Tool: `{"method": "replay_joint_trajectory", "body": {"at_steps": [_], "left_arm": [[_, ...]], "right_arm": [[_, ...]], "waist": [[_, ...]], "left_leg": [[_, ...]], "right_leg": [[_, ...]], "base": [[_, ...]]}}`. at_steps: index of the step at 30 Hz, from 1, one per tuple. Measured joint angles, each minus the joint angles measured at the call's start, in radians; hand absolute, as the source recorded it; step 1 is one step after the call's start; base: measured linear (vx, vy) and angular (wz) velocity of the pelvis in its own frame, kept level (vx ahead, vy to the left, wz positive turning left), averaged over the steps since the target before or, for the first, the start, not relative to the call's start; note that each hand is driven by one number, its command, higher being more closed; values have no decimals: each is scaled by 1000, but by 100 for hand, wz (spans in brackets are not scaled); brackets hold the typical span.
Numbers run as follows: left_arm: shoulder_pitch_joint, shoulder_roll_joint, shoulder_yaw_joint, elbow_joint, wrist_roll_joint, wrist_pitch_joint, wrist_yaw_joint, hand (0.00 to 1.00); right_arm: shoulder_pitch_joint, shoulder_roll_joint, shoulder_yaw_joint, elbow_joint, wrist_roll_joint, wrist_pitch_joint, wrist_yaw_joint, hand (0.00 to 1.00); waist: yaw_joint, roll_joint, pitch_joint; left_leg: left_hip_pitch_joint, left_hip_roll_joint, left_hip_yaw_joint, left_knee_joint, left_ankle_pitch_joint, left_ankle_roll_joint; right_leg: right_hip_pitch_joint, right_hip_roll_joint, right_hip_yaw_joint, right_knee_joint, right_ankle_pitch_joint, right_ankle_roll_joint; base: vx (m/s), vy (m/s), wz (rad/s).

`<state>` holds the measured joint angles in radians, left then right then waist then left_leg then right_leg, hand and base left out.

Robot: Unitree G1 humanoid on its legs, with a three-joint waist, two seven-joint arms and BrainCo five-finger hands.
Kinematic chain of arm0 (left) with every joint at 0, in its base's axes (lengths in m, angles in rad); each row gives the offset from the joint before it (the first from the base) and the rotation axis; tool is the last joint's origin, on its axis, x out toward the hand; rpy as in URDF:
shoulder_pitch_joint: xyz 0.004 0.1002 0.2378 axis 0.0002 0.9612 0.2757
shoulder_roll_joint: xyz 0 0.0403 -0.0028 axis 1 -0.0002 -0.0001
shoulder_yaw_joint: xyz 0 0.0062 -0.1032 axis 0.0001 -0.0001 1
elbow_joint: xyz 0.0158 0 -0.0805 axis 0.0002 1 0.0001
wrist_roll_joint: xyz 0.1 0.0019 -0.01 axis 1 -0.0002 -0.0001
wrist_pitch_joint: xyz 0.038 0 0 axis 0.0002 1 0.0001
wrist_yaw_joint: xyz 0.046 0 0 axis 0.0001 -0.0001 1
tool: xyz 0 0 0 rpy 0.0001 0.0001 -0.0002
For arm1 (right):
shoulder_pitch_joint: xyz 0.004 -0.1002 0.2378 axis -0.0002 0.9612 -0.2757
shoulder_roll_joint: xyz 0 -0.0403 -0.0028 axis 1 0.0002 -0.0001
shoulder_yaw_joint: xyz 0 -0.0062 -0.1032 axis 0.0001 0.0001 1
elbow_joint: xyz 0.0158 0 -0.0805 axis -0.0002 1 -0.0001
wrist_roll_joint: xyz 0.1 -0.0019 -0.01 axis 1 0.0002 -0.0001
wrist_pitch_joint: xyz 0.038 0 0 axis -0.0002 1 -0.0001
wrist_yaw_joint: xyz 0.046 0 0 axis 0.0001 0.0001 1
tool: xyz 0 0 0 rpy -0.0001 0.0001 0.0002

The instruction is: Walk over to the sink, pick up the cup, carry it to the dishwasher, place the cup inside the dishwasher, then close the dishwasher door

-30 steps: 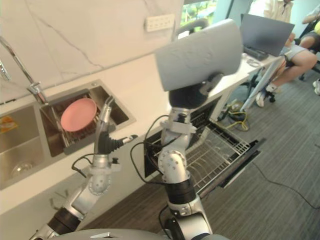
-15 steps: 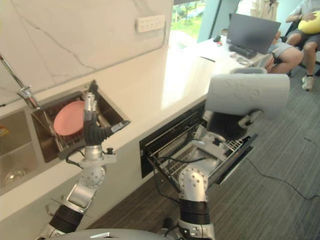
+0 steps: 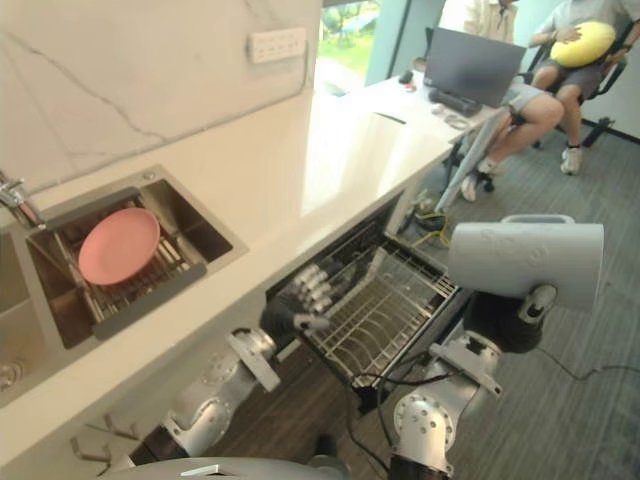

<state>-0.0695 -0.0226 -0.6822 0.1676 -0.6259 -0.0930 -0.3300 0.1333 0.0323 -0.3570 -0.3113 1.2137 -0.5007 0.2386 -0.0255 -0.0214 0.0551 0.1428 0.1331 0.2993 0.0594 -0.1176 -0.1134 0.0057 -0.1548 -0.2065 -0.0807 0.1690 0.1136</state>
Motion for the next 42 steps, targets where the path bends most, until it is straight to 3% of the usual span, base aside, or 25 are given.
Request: {"method": "replay_joint_trajectory", "body": {"at_steps": [5,7,9,14,16,22,26,32,42], "left_arm": [[35,7,-2,33,-8,94,-73,0],[63,9,5,66,8,103,-77,0],[92,21,10,99,96,96,-70,0],[155,45,60,215,355,72,38,0],[182,51,128,296,484,31,116,0],[217,93,276,474,774,-65,319,0],[241,114,378,563,913,-82,450,0],[250,120,457,610,991,-89,530,0],[250,101,531,628,1003,-90,570,0]], "right_arm": [[13,-3,-88,19,-4,-38,-3,100],[13,-5,-118,19,-5,-39,-7,100],[14,-5,-127,19,-21,-34,-22,100],[24,-5,-117,78,-212,13,-119,100],[27,-6,-120,151,-307,45,-165,100],[38,-33,-119,317,-474,73,-243,100],[4,-67,-117,421,-567,89,-291,100],[-32,-105,-118,544,-675,143,-358,100],[-74,-186,-117,699,-870,249,-427,100]], "waist": [[-7,-7,1],[-8,-7,1],[-7,-7,1],[-3,-12,2],[6,-14,2],[15,-17,5],[23,-17,5],[27,-26,13],[39,-12,34]], "left_leg": [[-1,0,3,13,-16,0],[-1,1,3,19,-22,0],[-4,2,3,29,-31,-1],[-4,-4,3,30,-36,2],[-5,-5,0,29,-37,4],[-5,-12,-28,25,-36,6],[-5,-20,-39,25,-32,10],[-20,-26,-77,23,-21,13],[-32,-30,-110,22,-17,14]], "right_leg": [[5,-5,0,0,-6,9],[8,-5,0,0,-9,12],[10,-6,-1,0,-11,15],[10,-12,-2,0,-13,18],[11,-13,-3,0,-15,18],[29,-16,-31,0,-25,22],[32,-21,-38,0,-25,23],[38,-28,-74,0,-28,22],[45,-31,-89,0,-35,13]], "base": [[8,12,0],[0,0,0],[0,0,0],[0,0,0],[-9,-2,2],[-4,-6,13],[-11,1,6],[-31,-12,16],[-34,-9,8]]}}
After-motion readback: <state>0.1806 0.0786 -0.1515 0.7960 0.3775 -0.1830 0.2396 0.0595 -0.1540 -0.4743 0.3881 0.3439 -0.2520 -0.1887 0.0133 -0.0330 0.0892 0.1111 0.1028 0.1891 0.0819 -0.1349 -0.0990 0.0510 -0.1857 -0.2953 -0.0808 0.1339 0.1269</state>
